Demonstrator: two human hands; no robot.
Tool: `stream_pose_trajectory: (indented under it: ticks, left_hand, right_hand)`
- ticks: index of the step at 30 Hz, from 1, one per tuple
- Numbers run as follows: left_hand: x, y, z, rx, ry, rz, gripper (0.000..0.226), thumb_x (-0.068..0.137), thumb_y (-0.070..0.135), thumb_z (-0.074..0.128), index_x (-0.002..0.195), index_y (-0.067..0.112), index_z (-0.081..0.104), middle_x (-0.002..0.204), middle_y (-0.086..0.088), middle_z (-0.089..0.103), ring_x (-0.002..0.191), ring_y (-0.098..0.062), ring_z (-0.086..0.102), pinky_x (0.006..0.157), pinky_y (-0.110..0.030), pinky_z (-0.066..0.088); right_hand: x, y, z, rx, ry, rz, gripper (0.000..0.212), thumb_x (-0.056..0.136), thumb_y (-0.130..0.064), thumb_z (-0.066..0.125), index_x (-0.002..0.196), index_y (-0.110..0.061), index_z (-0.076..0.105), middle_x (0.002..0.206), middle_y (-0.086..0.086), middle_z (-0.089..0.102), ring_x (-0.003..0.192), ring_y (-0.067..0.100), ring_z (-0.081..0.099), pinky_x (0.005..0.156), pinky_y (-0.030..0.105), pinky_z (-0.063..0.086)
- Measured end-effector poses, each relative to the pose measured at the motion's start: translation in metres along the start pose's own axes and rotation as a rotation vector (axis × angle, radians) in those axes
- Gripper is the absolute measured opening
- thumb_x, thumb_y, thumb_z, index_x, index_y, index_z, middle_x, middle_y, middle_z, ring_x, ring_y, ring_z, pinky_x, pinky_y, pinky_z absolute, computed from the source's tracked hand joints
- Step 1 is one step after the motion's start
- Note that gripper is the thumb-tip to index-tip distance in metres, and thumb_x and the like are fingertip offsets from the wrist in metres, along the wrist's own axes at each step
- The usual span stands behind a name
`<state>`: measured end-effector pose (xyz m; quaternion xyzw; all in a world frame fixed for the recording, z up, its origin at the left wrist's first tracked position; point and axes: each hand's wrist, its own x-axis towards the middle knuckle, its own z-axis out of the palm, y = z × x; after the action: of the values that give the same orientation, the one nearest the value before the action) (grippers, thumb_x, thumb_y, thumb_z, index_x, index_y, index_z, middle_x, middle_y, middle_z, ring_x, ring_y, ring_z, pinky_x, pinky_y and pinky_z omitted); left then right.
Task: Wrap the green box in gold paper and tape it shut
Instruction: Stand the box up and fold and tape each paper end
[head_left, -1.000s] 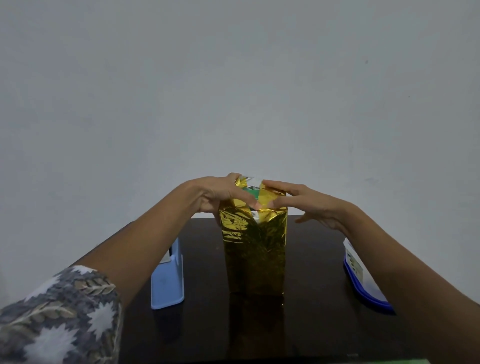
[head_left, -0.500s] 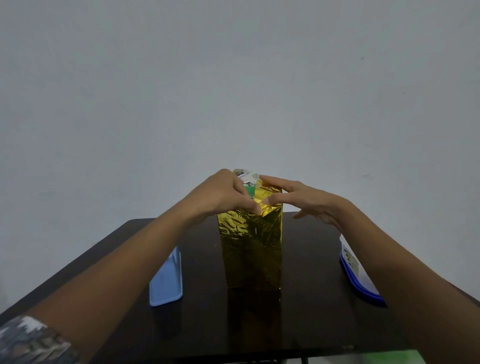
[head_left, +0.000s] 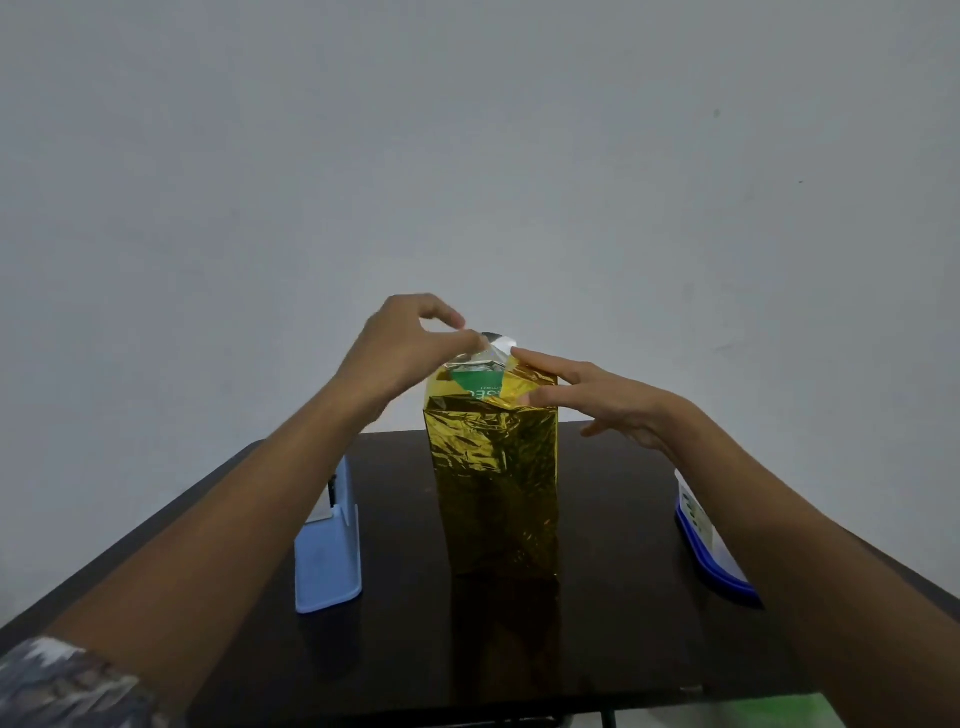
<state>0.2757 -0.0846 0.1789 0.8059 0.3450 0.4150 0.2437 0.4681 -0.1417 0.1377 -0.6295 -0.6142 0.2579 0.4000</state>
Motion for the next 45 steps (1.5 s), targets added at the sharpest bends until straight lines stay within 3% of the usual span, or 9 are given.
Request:
stream_pose_trajectory:
  ticks: [3,5,8,13,16,19,24,33,45]
  left_hand:
    - [0.009,-0.008,0.009,-0.022,-0.214,-0.243,0.084,0.069,0.048,0.077,0.138,0.021,0.038,0.140,-0.008,0.043,0.116,-0.024,0.047,0.082,-0.036,0.047]
    - [0.013,-0.011,0.021,-0.039,-0.335,-0.367,0.098,0.066,0.050,0.078,0.143,0.019,0.027,0.129,-0.011,0.051,0.105,-0.027,0.057,0.072,-0.042,0.055]
    - [0.016,-0.010,0.028,-0.126,-0.326,-0.408,0.096,0.071,0.032,0.080,0.144,0.014,0.019,0.115,-0.014,0.053,0.082,-0.021,0.060,0.042,-0.026,0.051]
    - [0.015,-0.014,0.025,-0.143,-0.293,-0.441,0.098,0.067,0.024,0.084,0.141,0.014,0.020,0.118,-0.016,0.053,0.088,-0.027,0.063,0.044,-0.032,0.054]
    - [0.014,-0.013,0.026,-0.148,-0.274,-0.430,0.097,0.068,0.021,0.083,0.141,0.014,0.019,0.116,-0.012,0.050,0.086,-0.024,0.061,0.043,-0.030,0.053]
    - [0.015,-0.014,0.027,-0.154,-0.277,-0.427,0.099,0.072,0.019,0.080,0.144,0.015,0.013,0.110,-0.010,0.047,0.078,-0.021,0.058,0.039,-0.026,0.051]
    - [0.017,-0.017,0.027,-0.157,-0.278,-0.410,0.097,0.074,0.017,0.078,0.146,0.015,0.013,0.104,-0.009,0.051,0.080,-0.022,0.061,0.039,-0.024,0.050]
    - [0.017,-0.019,0.029,-0.122,-0.290,-0.385,0.103,0.069,0.026,0.082,0.145,0.017,0.013,0.109,-0.009,0.049,0.085,-0.022,0.061,0.044,-0.026,0.052]
    - [0.017,-0.022,0.026,-0.105,-0.290,-0.366,0.096,0.073,0.024,0.080,0.144,0.016,0.017,0.106,-0.007,0.051,0.076,-0.019,0.063,0.045,-0.027,0.053]
  right_hand:
    - [-0.001,0.000,0.001,0.004,-0.006,-0.020,0.064,0.088,-0.036,0.059,0.142,-0.047,0.027,0.152,-0.006,0.024,0.138,0.023,0.025,0.103,0.055,0.028]
    - [-0.001,0.004,0.001,0.015,-0.015,-0.036,0.066,0.089,-0.036,0.058,0.144,-0.047,0.024,0.154,-0.010,0.021,0.139,0.021,0.023,0.103,0.055,0.028]
    - [-0.001,0.007,0.002,0.063,-0.027,-0.035,0.066,0.089,-0.037,0.058,0.144,-0.048,0.023,0.154,-0.020,0.013,0.140,0.015,0.020,0.103,0.054,0.029]
    - [-0.003,0.009,0.000,0.399,0.004,-0.048,0.048,0.088,-0.041,0.056,0.134,-0.042,0.044,0.135,-0.015,0.047,0.129,0.014,0.039,0.090,0.044,0.047]
    - [-0.003,0.010,0.002,0.291,0.282,-0.167,0.029,0.088,-0.030,0.062,0.115,-0.026,0.066,0.125,-0.012,0.058,0.108,-0.002,0.051,0.100,0.039,0.041]
    - [-0.002,0.009,0.005,0.148,0.300,-0.291,0.019,0.082,-0.019,0.070,0.100,-0.013,0.073,0.132,-0.007,0.054,0.112,-0.003,0.048,0.101,0.029,0.035]
    - [0.004,0.007,0.003,-0.022,0.140,-0.235,0.037,0.081,-0.021,0.071,0.117,-0.017,0.067,0.149,-0.008,0.036,0.135,0.009,0.033,0.096,0.023,0.024]
    - [0.007,-0.001,0.002,-0.151,0.044,-0.173,0.052,0.083,-0.032,0.067,0.133,-0.026,0.053,0.155,-0.010,0.023,0.140,0.014,0.024,0.096,0.023,0.021]
    - [0.007,-0.005,0.006,-0.144,0.060,-0.121,0.063,0.078,-0.030,0.072,0.136,-0.022,0.049,0.125,-0.002,0.051,0.111,0.014,0.048,0.077,0.014,0.042]
